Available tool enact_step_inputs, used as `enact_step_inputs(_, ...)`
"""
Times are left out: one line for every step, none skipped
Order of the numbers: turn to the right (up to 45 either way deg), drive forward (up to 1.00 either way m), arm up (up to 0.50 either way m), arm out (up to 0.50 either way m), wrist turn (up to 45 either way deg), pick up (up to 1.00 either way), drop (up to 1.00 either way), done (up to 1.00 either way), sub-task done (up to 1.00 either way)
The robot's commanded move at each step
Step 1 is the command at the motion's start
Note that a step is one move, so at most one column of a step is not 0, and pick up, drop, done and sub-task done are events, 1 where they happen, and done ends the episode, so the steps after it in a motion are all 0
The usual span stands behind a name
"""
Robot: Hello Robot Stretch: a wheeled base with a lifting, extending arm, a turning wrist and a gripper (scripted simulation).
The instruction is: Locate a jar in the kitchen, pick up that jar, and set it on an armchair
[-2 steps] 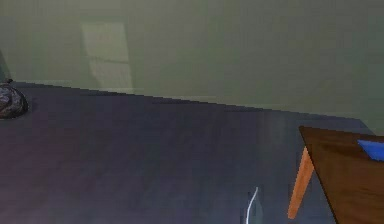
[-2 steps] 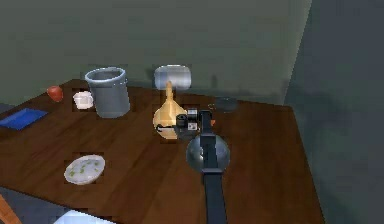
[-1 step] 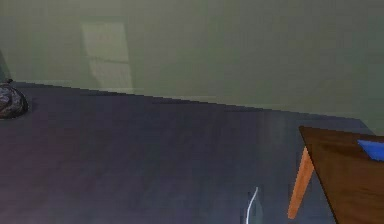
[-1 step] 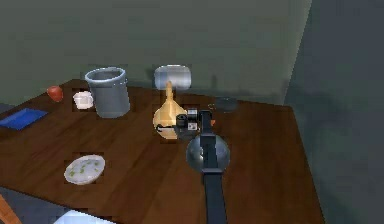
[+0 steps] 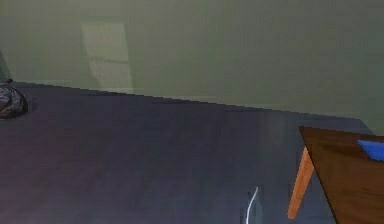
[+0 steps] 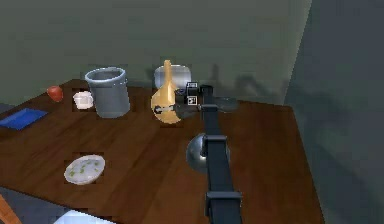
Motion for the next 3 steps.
enact_step_inputs(0.0, 0.0, 0.14, 0.0, 0.0, 0.0, 0.0, 0.0, 0.0)
enact_step_inputs(0.0, 0.0, 0.0, 0.0, -45.0, 0.0, 0.0, 0.0, 0.0)
enact_step_inputs(0.0, 0.0, 0.0, 0.0, -45.0, 0.0, 0.0, 0.0, 0.0)
